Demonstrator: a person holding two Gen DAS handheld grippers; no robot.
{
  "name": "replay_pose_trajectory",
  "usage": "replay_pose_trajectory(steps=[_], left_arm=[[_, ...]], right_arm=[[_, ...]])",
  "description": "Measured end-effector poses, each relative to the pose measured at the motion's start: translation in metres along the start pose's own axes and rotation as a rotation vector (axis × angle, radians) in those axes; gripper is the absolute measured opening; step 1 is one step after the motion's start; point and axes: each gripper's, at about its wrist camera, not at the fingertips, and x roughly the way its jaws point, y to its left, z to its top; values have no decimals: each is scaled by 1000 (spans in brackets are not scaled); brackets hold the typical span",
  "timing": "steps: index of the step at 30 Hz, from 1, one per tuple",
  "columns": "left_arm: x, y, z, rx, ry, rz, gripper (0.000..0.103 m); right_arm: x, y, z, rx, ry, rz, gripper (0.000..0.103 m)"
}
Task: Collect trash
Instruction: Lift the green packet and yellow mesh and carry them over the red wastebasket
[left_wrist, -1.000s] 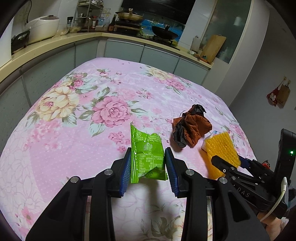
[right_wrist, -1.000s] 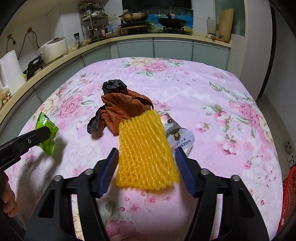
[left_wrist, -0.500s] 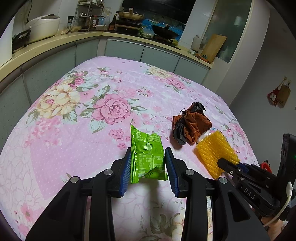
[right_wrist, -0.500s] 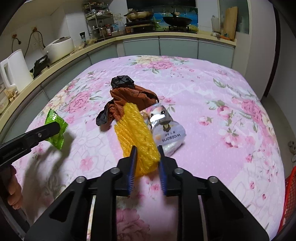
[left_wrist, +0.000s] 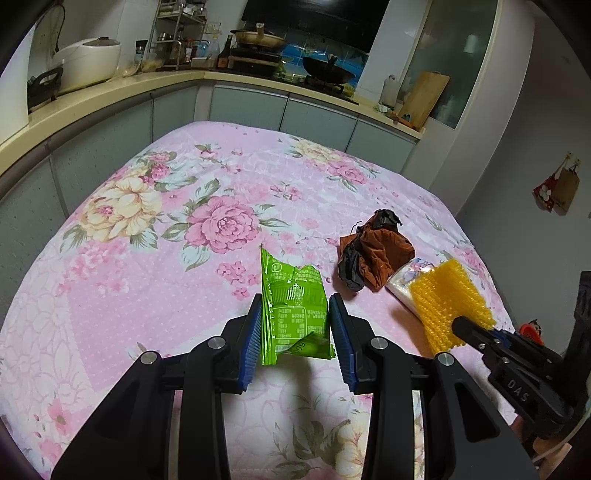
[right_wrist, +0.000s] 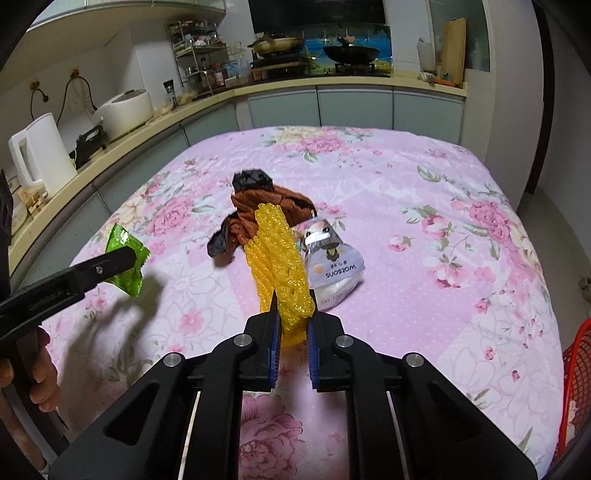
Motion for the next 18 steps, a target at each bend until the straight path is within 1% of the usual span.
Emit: replay_pose_trajectory(steps=[8,14,18], left_arm=[[-19,-17,5,44,-59,15,34],[-35,-41,10,109,-114,17,34],[-42,-56,14,145,-137,9,34]], right_arm=[[-29,-5,7,23,-71,0,12],[-50,-12,10,37,-116,-2,12],[-66,-19,13,49,-150,-9,12]])
